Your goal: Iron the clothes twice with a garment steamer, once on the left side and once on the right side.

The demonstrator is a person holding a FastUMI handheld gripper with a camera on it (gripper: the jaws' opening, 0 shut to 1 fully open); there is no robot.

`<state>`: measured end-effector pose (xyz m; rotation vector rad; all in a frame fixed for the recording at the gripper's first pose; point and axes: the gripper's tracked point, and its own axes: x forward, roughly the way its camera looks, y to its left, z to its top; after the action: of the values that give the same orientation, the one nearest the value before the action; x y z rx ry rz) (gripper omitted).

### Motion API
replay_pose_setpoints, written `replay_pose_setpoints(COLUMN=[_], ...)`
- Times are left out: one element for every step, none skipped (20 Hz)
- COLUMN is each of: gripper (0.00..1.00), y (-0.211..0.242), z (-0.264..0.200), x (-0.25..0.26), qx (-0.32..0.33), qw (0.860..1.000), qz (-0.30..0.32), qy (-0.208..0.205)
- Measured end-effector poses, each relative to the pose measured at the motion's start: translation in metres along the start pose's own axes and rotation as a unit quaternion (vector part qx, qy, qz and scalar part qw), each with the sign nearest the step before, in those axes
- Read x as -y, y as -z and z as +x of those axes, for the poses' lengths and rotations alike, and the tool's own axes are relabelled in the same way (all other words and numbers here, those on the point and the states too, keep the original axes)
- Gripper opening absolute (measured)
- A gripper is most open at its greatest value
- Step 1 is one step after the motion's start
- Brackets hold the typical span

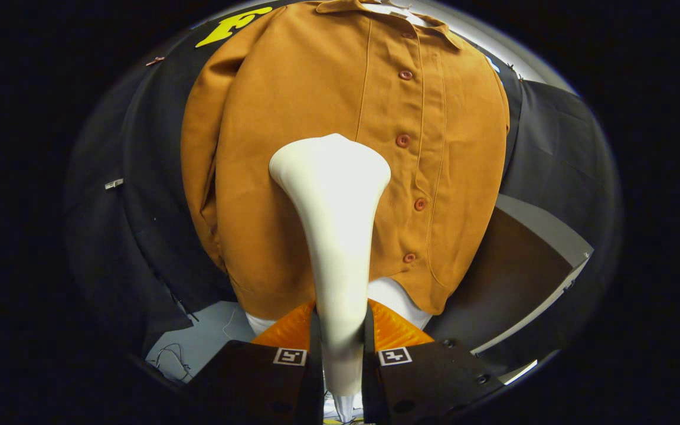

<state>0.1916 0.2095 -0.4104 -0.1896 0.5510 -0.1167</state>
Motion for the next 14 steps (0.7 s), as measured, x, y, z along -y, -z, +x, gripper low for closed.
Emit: replay_pose_setpoints(gripper=[0.29,0.29,0.29,0.29,0.29,0.29,0.29,0.29,0.29,0.29,0.29,0.29,0.29,0.29], y=[0.006,0.012,0.018,0.021,0.024,0.025,0.027,0.028,0.030,0.032,0.033,0.032,0.031,0.028], z=[0.001,0.002,0.001,-0.001,-0.004,-0.006,-0.009,-0.011,-0.017,-0.024,-0.032,-0.039,-0.048,-0.057], x=[0.001,0.001,0.000,0.000,0.001,0.003,0.004,0.006,0.010,0.013,0.017,0.020,0.022,0.024], qx=[-0.006,-0.014,-0.020,-0.026,-0.030,-0.033,-0.038,-0.042,-0.042,-0.040,-0.038,-0.034,-0.030,-0.026], qw=[1.000,1.000,1.000,1.000,0.999,0.999,0.999,0.999,0.999,0.999,0.999,0.999,0.999,0.999], qz=[-0.001,-0.002,-0.001,0.001,0.003,0.004,0.005,0.007,0.009,0.008,0.007,0.006,0.008,0.010], qy=[-0.002,-0.004,-0.007,-0.010,-0.012,-0.012,-0.013,-0.015,-0.015,-0.015,-0.015,-0.017,-0.016,-0.018])
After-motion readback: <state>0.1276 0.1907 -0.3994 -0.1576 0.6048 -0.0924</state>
